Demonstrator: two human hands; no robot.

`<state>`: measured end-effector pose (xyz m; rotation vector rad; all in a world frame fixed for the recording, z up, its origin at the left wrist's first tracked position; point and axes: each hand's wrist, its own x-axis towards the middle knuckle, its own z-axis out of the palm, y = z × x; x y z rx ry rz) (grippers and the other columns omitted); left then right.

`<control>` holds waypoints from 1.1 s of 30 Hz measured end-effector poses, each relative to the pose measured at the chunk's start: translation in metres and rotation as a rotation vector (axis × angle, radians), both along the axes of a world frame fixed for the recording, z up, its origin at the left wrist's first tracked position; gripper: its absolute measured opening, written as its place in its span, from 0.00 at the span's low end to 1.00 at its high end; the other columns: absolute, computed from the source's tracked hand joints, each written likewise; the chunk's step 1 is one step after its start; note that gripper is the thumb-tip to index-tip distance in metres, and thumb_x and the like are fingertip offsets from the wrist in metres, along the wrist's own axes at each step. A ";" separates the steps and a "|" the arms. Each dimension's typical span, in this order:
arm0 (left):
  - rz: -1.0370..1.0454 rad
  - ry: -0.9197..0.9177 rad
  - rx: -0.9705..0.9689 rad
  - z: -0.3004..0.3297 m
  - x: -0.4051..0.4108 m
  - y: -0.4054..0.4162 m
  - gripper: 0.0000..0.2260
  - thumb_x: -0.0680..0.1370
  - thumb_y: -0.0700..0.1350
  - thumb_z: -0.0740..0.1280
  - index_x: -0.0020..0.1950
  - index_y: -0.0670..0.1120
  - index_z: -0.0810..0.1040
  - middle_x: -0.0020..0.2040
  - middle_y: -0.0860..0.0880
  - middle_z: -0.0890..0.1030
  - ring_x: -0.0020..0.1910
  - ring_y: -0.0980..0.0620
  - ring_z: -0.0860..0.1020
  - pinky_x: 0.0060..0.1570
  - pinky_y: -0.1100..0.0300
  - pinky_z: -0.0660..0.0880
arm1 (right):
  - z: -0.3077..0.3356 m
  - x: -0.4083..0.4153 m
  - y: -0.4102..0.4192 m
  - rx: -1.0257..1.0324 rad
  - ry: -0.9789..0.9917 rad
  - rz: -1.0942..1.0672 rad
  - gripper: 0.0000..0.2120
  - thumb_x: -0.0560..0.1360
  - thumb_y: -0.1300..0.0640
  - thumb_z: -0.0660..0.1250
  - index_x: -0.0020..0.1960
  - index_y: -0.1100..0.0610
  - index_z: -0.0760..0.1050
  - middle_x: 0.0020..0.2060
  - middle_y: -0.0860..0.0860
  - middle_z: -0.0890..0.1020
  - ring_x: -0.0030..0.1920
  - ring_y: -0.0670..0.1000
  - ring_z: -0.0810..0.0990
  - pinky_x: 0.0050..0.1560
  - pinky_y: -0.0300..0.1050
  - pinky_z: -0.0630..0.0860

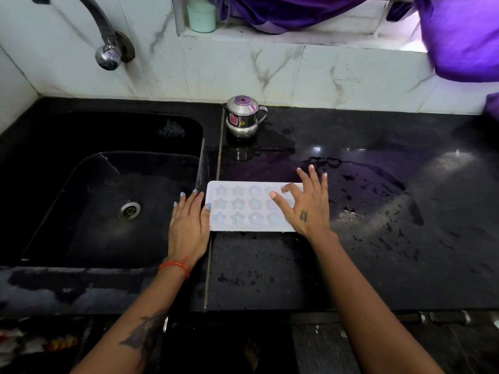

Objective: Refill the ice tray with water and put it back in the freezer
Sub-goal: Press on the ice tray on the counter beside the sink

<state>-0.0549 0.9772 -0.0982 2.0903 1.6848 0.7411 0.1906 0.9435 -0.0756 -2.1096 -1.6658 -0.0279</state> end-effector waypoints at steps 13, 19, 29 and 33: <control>-0.014 -0.001 -0.010 0.002 0.000 0.001 0.27 0.79 0.55 0.46 0.73 0.43 0.65 0.74 0.45 0.64 0.76 0.47 0.55 0.74 0.56 0.46 | -0.003 0.000 -0.002 -0.036 -0.060 -0.020 0.34 0.72 0.28 0.44 0.54 0.48 0.80 0.73 0.58 0.65 0.77 0.56 0.50 0.75 0.55 0.37; -0.013 -0.009 -0.013 0.001 0.000 0.000 0.27 0.79 0.55 0.46 0.73 0.43 0.65 0.74 0.45 0.65 0.76 0.47 0.55 0.74 0.55 0.47 | -0.003 -0.002 -0.003 -0.059 -0.101 -0.063 0.35 0.72 0.28 0.42 0.54 0.47 0.80 0.73 0.58 0.64 0.77 0.56 0.49 0.75 0.56 0.36; -0.017 -0.012 -0.009 0.001 0.000 0.000 0.23 0.82 0.52 0.49 0.72 0.43 0.66 0.74 0.45 0.65 0.76 0.47 0.56 0.74 0.55 0.47 | 0.001 -0.002 -0.004 -0.114 -0.077 -0.045 0.37 0.70 0.27 0.39 0.59 0.45 0.77 0.75 0.56 0.61 0.77 0.54 0.45 0.74 0.54 0.32; -0.012 -0.014 -0.013 0.001 -0.001 0.000 0.27 0.79 0.55 0.46 0.72 0.43 0.66 0.74 0.45 0.65 0.76 0.47 0.56 0.74 0.55 0.47 | 0.001 -0.001 -0.004 -0.096 -0.057 -0.026 0.37 0.71 0.28 0.41 0.59 0.46 0.78 0.75 0.56 0.62 0.77 0.54 0.46 0.74 0.53 0.33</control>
